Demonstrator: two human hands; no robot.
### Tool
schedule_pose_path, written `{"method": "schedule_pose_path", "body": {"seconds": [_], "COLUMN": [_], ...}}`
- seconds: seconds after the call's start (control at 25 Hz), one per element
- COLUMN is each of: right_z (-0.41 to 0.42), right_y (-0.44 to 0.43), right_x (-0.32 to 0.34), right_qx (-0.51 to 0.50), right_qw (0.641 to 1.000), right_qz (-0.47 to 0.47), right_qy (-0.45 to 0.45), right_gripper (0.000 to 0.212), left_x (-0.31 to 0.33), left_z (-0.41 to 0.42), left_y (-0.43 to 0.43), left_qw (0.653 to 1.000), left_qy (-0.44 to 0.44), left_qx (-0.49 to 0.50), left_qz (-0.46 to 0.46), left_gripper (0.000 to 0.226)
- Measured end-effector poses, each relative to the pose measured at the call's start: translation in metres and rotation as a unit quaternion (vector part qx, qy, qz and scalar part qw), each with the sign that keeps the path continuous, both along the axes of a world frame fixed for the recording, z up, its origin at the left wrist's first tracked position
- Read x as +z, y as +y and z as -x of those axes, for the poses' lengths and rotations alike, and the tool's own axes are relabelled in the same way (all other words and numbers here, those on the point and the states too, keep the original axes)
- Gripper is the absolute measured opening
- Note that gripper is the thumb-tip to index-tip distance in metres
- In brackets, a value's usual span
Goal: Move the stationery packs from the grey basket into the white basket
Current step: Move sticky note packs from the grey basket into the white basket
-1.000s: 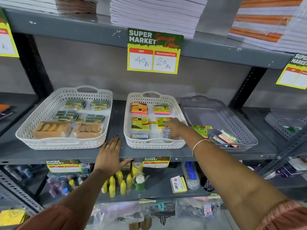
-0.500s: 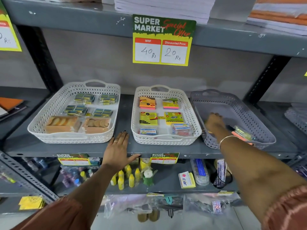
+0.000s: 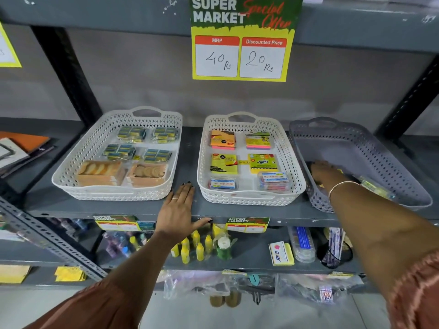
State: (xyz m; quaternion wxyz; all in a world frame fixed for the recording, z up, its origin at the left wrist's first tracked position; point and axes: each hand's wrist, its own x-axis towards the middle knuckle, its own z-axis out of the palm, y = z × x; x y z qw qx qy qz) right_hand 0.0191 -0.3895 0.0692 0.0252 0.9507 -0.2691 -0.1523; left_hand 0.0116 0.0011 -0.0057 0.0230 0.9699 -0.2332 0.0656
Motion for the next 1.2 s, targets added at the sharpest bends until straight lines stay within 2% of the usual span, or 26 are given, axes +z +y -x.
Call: {"method": "schedule_pose_path", "body": {"seconds": [0.16,0.28,0.4,0.52,0.64,0.72,0.8,0.88,1.04,1.2], "right_z": [-0.004,-0.001,-0.004,-0.016,-0.036,-0.052,-0.063,-0.069,-0.072,-0.076], "right_y": [-0.004,-0.003,-0.01,-0.013,0.02,0.053,0.084,0.108,0.119,0.117], "right_x": [0.0,0.011,0.032,0.057,0.091,0.102,0.094,0.072,0.032,0.019], "right_qx": [0.019,0.009,-0.032,-0.022,0.038,0.105,0.161,0.198,0.199,0.195], "right_qw": [0.998,0.998,0.999,0.997,0.984,0.974,0.972,0.976,0.98,0.979], "right_qz": [0.049,0.047,0.002,-0.017,0.02,0.026,0.009,0.012,0.0,-0.003], "right_qy": [0.035,0.027,0.003,-0.076,-0.172,-0.197,-0.169,-0.092,0.026,0.051], "right_gripper": [0.057,0.052,0.075,0.084,0.072,0.07,0.074,0.083,0.081,0.075], "left_x": [-0.001,-0.002,-0.001,0.0,0.0,0.0,0.001,0.002,0.0,-0.005], "left_z": [-0.001,0.0,0.001,0.001,0.001,0.001,0.001,0.001,-0.001,-0.002], "left_y": [0.0,0.001,0.001,0.0,0.0,0.0,0.0,-0.001,0.001,0.001], "left_qw": [1.0,1.0,1.0,1.0,1.0,1.0,1.0,1.0,1.0,1.0], "left_qy": [0.005,0.013,0.016,0.018,0.02,0.017,0.018,0.013,0.014,0.016], "left_qx": [0.003,0.004,0.004,0.01,0.009,0.007,0.005,0.003,-0.002,0.002], "left_qz": [0.007,0.006,0.01,0.015,0.016,0.018,0.018,0.017,0.016,0.016], "left_gripper": [0.109,0.107,0.106,0.108,0.108,0.109,0.11,0.112,0.117,0.108]}}
